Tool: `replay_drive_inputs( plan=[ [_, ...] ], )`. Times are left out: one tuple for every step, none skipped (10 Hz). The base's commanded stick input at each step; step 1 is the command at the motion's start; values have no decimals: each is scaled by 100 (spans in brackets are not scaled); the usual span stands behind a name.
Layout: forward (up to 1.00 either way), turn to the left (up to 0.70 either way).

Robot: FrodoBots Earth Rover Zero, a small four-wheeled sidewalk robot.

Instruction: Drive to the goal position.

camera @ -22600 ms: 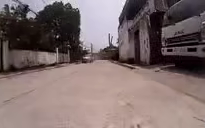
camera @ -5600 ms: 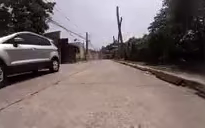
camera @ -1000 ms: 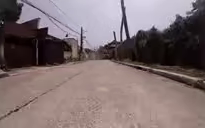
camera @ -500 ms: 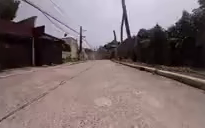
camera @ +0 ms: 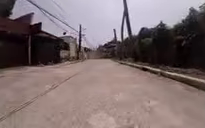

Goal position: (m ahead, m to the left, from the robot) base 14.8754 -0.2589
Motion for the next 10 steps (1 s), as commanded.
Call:
replay_drive_inputs(
  plan=[
    [100, 0],
    [100, 0],
    [100, 0],
    [100, 0],
    [100, 0],
    [100, 0],
    [100, 0],
    [100, 0],
    [100, 0],
    [100, 0]
  ],
)
